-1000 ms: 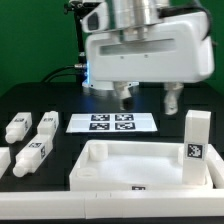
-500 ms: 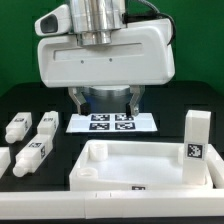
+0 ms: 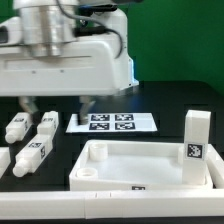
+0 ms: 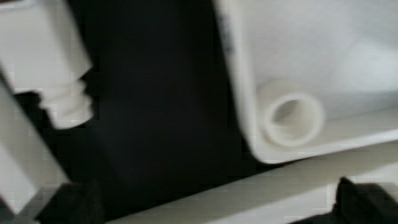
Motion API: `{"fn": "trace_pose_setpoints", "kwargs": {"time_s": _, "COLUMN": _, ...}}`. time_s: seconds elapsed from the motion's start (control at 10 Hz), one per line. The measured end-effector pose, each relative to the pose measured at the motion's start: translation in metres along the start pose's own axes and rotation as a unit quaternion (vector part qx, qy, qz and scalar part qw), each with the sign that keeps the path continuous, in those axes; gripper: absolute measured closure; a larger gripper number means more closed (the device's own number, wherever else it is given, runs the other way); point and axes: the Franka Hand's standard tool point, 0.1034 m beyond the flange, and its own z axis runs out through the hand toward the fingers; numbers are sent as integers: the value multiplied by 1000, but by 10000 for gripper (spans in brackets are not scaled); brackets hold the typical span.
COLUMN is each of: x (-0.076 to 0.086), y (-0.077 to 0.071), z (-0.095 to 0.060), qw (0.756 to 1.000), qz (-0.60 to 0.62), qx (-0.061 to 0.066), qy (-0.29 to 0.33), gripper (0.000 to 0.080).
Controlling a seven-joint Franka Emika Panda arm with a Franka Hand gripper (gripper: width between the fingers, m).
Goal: Assemble desk
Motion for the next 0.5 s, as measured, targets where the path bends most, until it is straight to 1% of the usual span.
{"fn": "trace_pose_setpoints", "kwargs": {"time_s": 0.1, "x": -2, "y": 3, "z": 4, "qw": 1000, "qz": 8, "qx": -2, "qy": -2, "gripper": 150}}
{"fn": "trace_pose_setpoints", "kwargs": {"time_s": 0.2, "x": -1, "y": 0, "z": 2, "qw": 1000, "qz": 6, "qx": -1, "qy": 0, "gripper": 150}}
{"fn": "trace_pose_setpoints", "kwargs": {"time_s": 0.4, "x": -1, "y": 1, "z": 3, "qw": 1000, "qz": 7, "qx": -1, "qy": 0, "gripper": 150}}
{"fn": "trace_pose_setpoints", "kwargs": {"time_s": 0.5, "x": -3, "y": 5, "z": 5, "qw": 1000, "qz": 5, "qx": -2, "qy": -3, "gripper": 150}}
